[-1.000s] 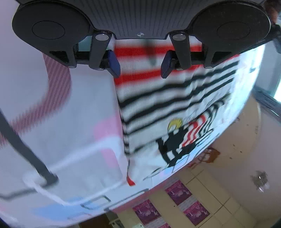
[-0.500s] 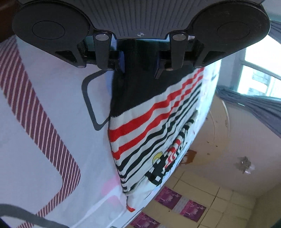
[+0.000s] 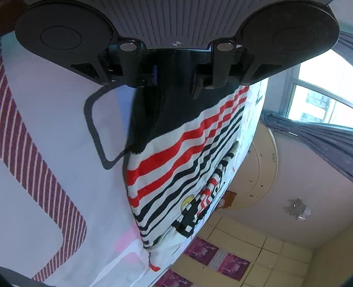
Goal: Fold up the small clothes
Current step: 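Grasp the sweater hem with both tools, rolling them sideways, then lift the hem with both tools and fold it toward the collar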
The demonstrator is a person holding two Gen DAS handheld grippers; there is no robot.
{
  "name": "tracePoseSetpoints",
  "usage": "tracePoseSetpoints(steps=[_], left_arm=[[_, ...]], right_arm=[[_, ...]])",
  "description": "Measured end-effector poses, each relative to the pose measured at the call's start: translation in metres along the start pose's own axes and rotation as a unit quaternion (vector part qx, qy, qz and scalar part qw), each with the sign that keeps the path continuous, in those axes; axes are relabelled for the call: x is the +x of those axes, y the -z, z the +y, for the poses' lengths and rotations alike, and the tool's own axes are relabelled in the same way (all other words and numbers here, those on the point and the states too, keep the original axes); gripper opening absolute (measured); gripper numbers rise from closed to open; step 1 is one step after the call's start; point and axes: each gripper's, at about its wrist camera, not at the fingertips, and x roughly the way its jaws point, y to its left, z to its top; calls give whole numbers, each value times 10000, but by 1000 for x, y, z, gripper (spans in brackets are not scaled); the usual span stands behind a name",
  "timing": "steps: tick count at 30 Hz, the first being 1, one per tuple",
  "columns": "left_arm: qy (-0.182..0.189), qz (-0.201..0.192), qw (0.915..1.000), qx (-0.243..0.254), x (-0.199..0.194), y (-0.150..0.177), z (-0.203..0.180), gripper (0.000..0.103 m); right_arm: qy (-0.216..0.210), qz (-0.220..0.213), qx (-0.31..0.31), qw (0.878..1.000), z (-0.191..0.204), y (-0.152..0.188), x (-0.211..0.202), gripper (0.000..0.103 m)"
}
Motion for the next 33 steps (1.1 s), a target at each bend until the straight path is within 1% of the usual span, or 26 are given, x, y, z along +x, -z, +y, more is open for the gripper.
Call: tracePoseSetpoints(steps=[1,3,4,5,6,7,8,9,10,12,13,15,17,19,21,23,25,27,30,33], left_arm=[[-24,12,10000,30,1,0,-1,13],[-174,-22,9996,205,2,-1,-6,4],[-165,-187,9994,256,-3,0,-11,4],[26,-410,9988,259,-10,1,-14,4],[97,-631,9975,294,-18,3,-16,4],[-55,-669,9970,396,-20,4,-19,4],[-260,-576,9967,514,-17,4,-20,4],[-497,-428,9962,571,-11,4,-19,4],[-683,-280,9958,538,-4,4,-15,4],[-656,-349,9963,431,-2,4,-13,4],[-668,-370,9962,426,-3,3,-15,4],[-586,-512,9957,507,-9,2,-21,4],[-420,-682,9958,451,-17,-3,-29,4],[-287,-863,9943,559,-23,-13,-44,4],[-136,-1012,9927,646,-23,-31,-58,4],[-1,-1162,9903,758,-16,-55,-76,4],[49,-1267,9886,808,-6,-83,-89,4],[69,-1305,9886,752,12,-113,-100,4],[-78,-1244,9882,895,49,-160,-113,4],[-262,-1111,9895,884,87,-204,-114,4]], right_arm=[[29,32,-12,10000,0,0,1,10],[174,88,-212,9996,3,-1,3,6],[141,49,-364,9992,7,0,2,5],[14,-60,-410,9991,10,0,-3,5],[-127,-227,-434,9987,13,0,-10,5],[-196,-409,-454,9979,15,-1,-18,5],[-169,-503,-483,9974,16,-1,-22,5],[-73,-497,-535,9973,15,-2,-21,5],[67,-394,-586,9975,12,-2,-15,5],[460,-109,-569,9973,5,-2,1,5],[427,-140,-512,9977,4,-2,3,5],[288,-353,-544,9975,10,-6,-3,5],[206,-575,-767,9952,24,-16,-12,5],[114,-818,-1021,9913,43,-32,-19,5],[76,-1041,-1275,9863,63,-52,-20,5],[52,-1196,-1482,9817,82,-73,-17,5],[101,-1312,-1645,9776,100,-99,-11,5],[214,-1418,-1708,9748,116,-124,2,5],[380,-1552,-1631,9736,127,-172,29,5],[588,-1556,-1506,9745,131,-217,65,5]])
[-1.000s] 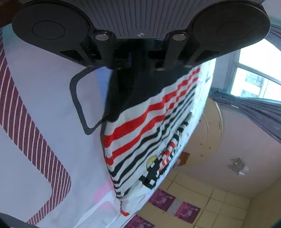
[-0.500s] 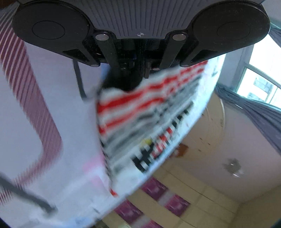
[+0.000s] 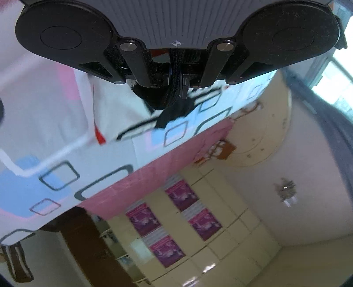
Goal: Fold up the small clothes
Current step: 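Lift the hem with both tools and fold it toward the collar, then lay the hem onto the collar and open both tools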
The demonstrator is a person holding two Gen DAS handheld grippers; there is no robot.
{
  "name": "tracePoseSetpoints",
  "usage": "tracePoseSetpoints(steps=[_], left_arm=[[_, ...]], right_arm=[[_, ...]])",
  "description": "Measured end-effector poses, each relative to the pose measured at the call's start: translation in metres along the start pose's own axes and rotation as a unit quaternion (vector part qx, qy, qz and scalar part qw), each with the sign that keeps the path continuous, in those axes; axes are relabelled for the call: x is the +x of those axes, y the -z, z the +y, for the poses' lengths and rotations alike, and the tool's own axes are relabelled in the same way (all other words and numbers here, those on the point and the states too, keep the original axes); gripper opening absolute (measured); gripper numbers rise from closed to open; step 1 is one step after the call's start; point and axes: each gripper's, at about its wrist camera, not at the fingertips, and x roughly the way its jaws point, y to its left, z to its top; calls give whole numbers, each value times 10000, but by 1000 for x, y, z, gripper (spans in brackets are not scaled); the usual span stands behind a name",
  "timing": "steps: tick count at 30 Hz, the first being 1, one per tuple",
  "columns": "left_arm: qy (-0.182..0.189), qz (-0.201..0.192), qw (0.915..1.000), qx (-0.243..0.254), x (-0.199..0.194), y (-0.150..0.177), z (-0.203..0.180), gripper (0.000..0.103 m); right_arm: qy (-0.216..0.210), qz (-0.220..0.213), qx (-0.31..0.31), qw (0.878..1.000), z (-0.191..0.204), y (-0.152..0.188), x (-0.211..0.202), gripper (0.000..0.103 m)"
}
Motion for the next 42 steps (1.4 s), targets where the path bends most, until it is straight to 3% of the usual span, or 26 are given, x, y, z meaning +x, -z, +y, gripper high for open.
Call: tracePoseSetpoints(steps=[5,10,15,18,20,21,23,24,25,27,28,30,35,37,38,39,41,42], left_arm=[[-166,195,9996,-89,68,-39,18,4],[-477,679,9962,-266,130,-55,53,4],[-395,1086,9925,-408,166,-51,77,5],[-196,1052,9928,-546,173,-51,87,14],[-54,963,9933,-629,176,-55,90,24],[-5,914,9938,-628,177,-58,90,27],[94,805,9952,-549,175,-64,87,54],[84,700,9967,-399,172,-66,83,63],[-3,648,9977,-198,171,-68,79,72],[-243,655,9972,257,169,-72,70,70],[-374,722,9952,538,171,-73,65,64],[-817,972,9850,1171,180,-73,54,54],[-1570,1391,9557,2067,205,-62,37,49],[-1732,1305,9490,2289,202,-55,34,37],[-1749,1234,9481,2351,201,-53,32,29],[-1745,1179,9489,2350,200,-51,32,27],[-1648,1011,9569,2168,193,-54,36,6],[-1582,924,9612,2062,186,-55,36,5]], right_arm=[[236,240,248,9991,-18,-38,71,5],[510,617,474,9957,-44,-48,138,5],[558,912,881,9904,-78,-48,177,5],[273,687,1326,9884,-98,-49,181,6],[349,604,1446,9870,-108,-51,183,13],[439,525,1394,9879,-110,-51,182,24],[610,215,1248,9901,-110,-54,174,59],[697,64,1190,9904,-109,-57,169,70],[692,-14,1082,9917,-108,-59,165,70],[713,72,709,9949,-103,-62,161,65],[769,143,393,9962,-97,-62,160,54],[943,383,-186,9946,-85,-59,167,49],[1407,929,-1286,9773,-64,-43,197,49],[1639,1159,-1792,9631,-55,-31,207,43],[1701,1184,-2045,9567,-51,-26,209,38],[1743,1164,-2203,9527,-49,-21,211,26],[1791,1112,-2329,9494,-47,-20,208,12],[1788,1073,-2282,9510,-47,-21,206,5]])
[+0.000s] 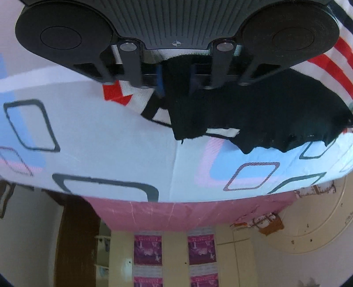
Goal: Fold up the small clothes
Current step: 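Lay the hem onto the collar and open both tools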
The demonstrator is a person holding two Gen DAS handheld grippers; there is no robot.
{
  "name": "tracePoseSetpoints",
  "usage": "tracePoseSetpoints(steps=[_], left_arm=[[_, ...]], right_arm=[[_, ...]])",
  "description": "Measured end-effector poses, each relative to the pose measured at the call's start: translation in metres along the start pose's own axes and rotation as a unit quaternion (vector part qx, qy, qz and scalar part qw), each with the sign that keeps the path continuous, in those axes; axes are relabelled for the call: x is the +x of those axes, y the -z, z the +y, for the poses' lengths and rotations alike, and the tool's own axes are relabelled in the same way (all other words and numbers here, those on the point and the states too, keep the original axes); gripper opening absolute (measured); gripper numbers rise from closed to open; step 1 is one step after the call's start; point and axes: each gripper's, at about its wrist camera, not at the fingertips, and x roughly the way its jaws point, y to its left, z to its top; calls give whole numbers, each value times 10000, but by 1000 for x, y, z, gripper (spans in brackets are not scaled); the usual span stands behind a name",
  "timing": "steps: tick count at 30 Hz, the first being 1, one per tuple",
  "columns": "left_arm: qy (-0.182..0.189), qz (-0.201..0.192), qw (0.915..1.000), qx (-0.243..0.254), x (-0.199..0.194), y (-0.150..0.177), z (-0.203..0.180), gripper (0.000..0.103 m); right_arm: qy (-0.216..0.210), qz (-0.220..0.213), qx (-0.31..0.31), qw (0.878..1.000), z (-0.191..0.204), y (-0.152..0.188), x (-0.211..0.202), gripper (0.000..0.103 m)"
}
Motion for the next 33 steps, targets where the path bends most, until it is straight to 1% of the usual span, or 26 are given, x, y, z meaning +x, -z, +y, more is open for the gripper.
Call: tracePoseSetpoints(steps=[1,3,4,6,7,10,12,13,14,15,16,17,18,19,20,21,23,24,25,26,27,28,29,30,31,33], left_arm=[[31,-52,10000,-75,-7,3,4,5],[203,-33,9995,-236,-13,7,7,5],[223,-24,9996,-182,-16,11,5,5],[86,-82,9999,-2,-13,13,0,6],[32,-101,9999,-11,-10,11,0,6],[-152,-87,9997,148,-3,5,-3,7],[-115,-49,9999,58,-1,4,0,9],[-86,-26,10000,21,-4,3,2,15],[-153,-98,9998,-8,-11,1,2,33],[-256,-295,9992,60,-20,1,-2,42],[-253,-517,9981,230,-28,1,-9,55],[-133,-600,9971,441,-31,0,-20,58],[-3,-573,9963,643,-29,-3,-35,58],[125,-509,9956,777,-24,-5,-47,60],[248,-436,9949,870,-17,-6,-59,60],[346,-358,9948,889,-10,-6,-71,60],[504,-216,9952,816,3,-4,-87,61],[549,-150,9950,815,8,-1,-92,62],[569,-73,9946,869,13,4,-93,62],[483,-54,9941,968,14,10,-92,62],[265,-93,9939,1066,12,17,-84,61],[79,-132,9935,1124,7,24,-73,60],[-77,-187,9927,1193,0,30,-60,54],[-58,-292,9917,1253,-10,41,-46,53],[6,-326,9914,1271,-19,48,-37,52],[-90,-345,9886,1464,-29,54,-35,52]], right_arm=[[-11,-31,55,10000,-3,1,-4,3],[-12,-38,116,9999,-7,5,-12,3],[-11,-19,128,9999,-6,5,-12,3],[-11,-12,104,9999,-2,7,-12,3],[36,-1,69,10000,-1,10,-9,3],[204,25,65,9998,2,2,-5,3],[271,59,40,9996,5,1,-6,3],[275,62,51,9996,5,0,-8,3],[334,50,87,9994,5,-1,-12,3],[439,-24,106,9990,7,-2,-18,13],[631,-278,74,9976,13,-4,-28,47],[588,-528,15,9969,19,-5,-35,61],[266,-642,-40,9976,28,-8,-39,63],[80,-561,-79,9984,40,-12,-35,63],[0,-522,-174,9985,53,-13,-30,63],[-92,-461,-269,9985,67,-14,-22,63],[-429,-270,-288,9983,91,-13,-4,63],[-468,-210,-336,9981,99,-10,2,62],[-477,-116,-430,9979,107,-7,8,62],[-519,11,-538,9972,111,-3,13,62],[-507,57,-717,9961,111,3,14,62],[-465,42,-876,9951,108,7,11,62],[-361,34,-926,9950,97,10,6,62],[-175,14,-829,9964,80,14,0,62],[94,-26,-552,9984,56,21,-8,62],[135,-186,-200,9995,25,39,-21,53]])
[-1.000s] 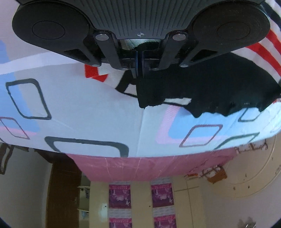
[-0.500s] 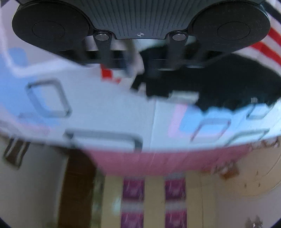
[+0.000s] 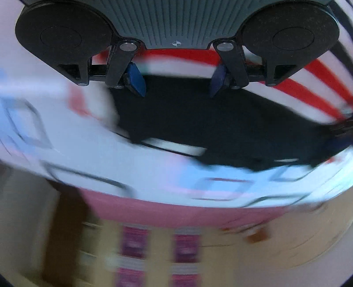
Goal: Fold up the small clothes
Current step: 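Lay the hem onto the collar and open both tools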
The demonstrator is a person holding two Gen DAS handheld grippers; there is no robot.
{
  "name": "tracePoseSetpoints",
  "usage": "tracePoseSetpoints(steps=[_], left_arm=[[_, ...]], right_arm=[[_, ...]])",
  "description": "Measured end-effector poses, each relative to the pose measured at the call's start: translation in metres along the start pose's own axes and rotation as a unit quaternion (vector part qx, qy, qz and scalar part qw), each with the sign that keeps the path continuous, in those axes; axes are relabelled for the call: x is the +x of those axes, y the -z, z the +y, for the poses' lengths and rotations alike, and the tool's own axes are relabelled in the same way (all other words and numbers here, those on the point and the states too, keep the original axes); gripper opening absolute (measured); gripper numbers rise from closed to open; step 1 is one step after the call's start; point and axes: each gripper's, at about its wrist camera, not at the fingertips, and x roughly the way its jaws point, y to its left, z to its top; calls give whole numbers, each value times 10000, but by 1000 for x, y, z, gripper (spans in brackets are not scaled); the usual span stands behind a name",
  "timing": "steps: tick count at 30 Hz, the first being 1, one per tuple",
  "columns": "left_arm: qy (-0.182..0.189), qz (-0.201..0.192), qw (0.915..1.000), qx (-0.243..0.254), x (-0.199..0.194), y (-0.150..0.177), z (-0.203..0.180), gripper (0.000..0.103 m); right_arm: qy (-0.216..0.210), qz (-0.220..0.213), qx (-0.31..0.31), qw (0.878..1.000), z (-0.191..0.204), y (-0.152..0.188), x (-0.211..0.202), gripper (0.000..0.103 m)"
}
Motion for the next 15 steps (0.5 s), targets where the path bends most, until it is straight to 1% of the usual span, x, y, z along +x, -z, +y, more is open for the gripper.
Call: tracePoseSetpoints(steps=[2,4,5,6,7,8,9,10,12,14,15], left_arm=[[-5,-40,9999,-133,-2,-1,0,51],[-143,-98,9997,-160,-6,-7,-8,52],[-108,-195,9997,-115,-11,-10,-16,52],[25,-303,9995,-87,-16,-12,-25,53],[139,-377,9992,-67,-21,-13,-35,53],[250,-405,9988,-58,-22,-14,-43,54],[393,-384,9985,-76,-22,-14,-53,54],[480,-344,9982,-100,-19,-13,-62,54],[567,-220,9981,-36,-14,-7,-75,54],[482,-152,9987,61,-14,4,-77,56],[425,-179,9989,51,-18,11,-71,56]], right_arm=[[15,-14,-113,9999,0,3,-6,53],[182,3,-210,9996,12,-5,-9,53],[223,-129,-166,9995,18,-9,-17,53],[110,-289,-115,9995,25,-12,-26,53],[-44,-319,-71,9995,33,-12,-31,53],[-249,-245,-119,9993,44,-13,-30,53],[-412,-138,-295,9986,59,-10,-27,53],[-476,-101,-449,9978,72,-7,-25,53],[-599,24,-711,9957,92,2,-21,53],[-502,25,-1005,9937,104,15,-19,53],[-451,-2,-1115,9927,103,22,-22,53]])
